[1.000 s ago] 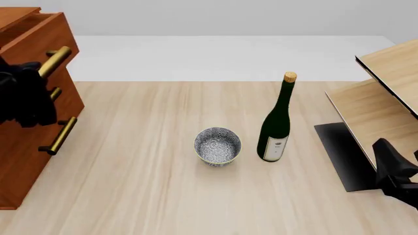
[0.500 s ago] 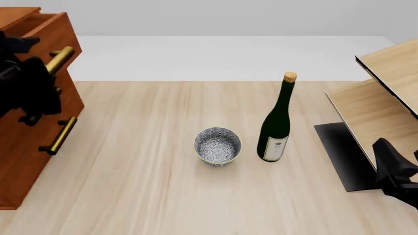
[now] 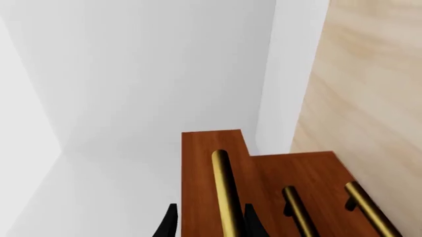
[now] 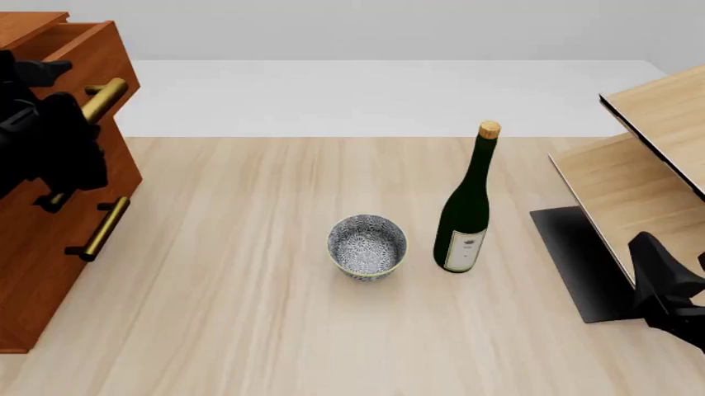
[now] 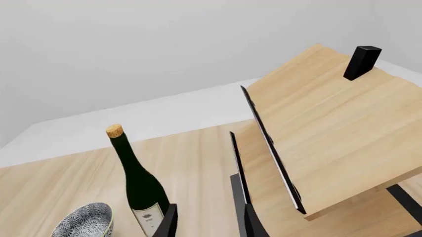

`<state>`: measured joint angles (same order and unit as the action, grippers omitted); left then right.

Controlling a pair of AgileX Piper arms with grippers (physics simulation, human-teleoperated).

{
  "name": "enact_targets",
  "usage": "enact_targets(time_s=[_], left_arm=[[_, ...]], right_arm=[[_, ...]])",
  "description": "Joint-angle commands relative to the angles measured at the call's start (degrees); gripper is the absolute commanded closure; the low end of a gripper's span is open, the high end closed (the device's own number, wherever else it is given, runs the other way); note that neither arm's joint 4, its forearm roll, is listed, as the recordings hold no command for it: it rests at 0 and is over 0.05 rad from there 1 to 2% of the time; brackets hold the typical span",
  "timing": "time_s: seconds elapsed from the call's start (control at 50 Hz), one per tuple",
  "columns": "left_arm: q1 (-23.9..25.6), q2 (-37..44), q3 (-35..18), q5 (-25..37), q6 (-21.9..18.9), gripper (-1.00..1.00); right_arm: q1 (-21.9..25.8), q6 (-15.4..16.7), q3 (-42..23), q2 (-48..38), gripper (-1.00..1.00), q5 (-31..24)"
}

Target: Close the bottom drawer of the cabinet and open the top drawer.

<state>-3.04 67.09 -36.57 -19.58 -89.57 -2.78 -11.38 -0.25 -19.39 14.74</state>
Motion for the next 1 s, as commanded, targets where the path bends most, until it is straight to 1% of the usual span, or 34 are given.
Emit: enact_targets(time_s=[0.02,0.3,0.56,0.68,0.72,0.76,0.78,0.82,1.0], left_arm=[[0.63,0.12,-0.36,0.92,1.63,-1.00],[2.12,0.03,0.45,1.37,2.77,-1.00],[3.66,-2.05,1.79,3.24,4.80,-1.00],[4.21,-3.47,1.97,4.47,5.10,-1.00],[4.14,-3.83,2.40,4.07,4.54,-1.00],[4.31,-4.35,1.90,5.08,5.37,-1.00],[4.38,-4.46,2.54,4.75,4.96,-1.00],[4.84,-4.69,2.38,5.43,5.73,-1.00],[5.93,-5.49,2.13,6.30,6.52,-1.00]], right_arm=[[-0.12,-0.07,0.02,-0.38,-1.00,0.36],[-0.18,-0.34,-0.04,-0.38,-1.00,0.20],[-0.28,-0.56,-0.10,-0.16,-1.00,-0.04],[-0.36,-0.65,-0.11,-0.31,-1.00,0.09],[-0.37,-0.62,-0.11,-0.34,-1.00,0.14],[-0.34,-0.68,-0.12,-0.35,-1.00,0.14],[-0.36,-0.70,-0.12,-0.47,-1.00,0.23],[-0.41,-0.76,-0.13,-0.57,-1.00,0.31],[-0.61,-1.14,-0.22,-1.03,-1.00,0.60]])
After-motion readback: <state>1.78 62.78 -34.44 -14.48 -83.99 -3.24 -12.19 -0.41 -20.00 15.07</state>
